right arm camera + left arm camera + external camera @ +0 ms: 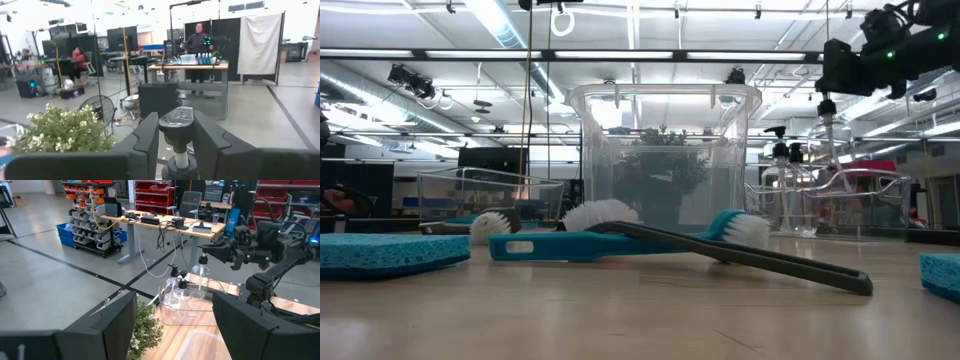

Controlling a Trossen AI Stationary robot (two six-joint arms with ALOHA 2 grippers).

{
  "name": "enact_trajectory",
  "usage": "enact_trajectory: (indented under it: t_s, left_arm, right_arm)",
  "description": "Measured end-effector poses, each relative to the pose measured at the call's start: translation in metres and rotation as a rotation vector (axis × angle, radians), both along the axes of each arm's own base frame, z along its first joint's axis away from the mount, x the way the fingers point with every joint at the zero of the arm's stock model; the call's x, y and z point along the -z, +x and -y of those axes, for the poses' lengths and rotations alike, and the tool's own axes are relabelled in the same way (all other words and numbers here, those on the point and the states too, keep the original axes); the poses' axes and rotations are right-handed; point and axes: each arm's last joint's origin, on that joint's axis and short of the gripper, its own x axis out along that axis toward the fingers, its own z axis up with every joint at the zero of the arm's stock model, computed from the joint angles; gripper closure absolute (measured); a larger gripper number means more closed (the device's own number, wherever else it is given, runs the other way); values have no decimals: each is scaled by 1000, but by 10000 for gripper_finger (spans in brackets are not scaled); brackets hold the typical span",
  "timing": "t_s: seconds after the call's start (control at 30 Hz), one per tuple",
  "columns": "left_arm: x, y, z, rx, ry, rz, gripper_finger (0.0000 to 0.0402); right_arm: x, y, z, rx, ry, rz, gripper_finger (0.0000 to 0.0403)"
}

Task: Pick & Place Kitchen Sink Supplies
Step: Put the black soap dispenser into the right transparent bin

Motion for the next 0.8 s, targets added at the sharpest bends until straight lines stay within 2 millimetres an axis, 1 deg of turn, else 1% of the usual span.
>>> enact_trajectory:
  t_s: [0.17,0.47,0.63,0.8]
  left_arm:
    - [0,0,0,0,0,0,136]
    - [0,0,0,0,0,0,136]
    - [0,0,0,0,0,0,136]
    - [0,0,0,0,0,0,136]
  right_arm:
    - [13,1,2,34,-9,30,311]
    - [31,0,4,119,24,22,311]
    - [38,1,4,122,36,14,311]
    - [53,1,4,121,74,35,311]
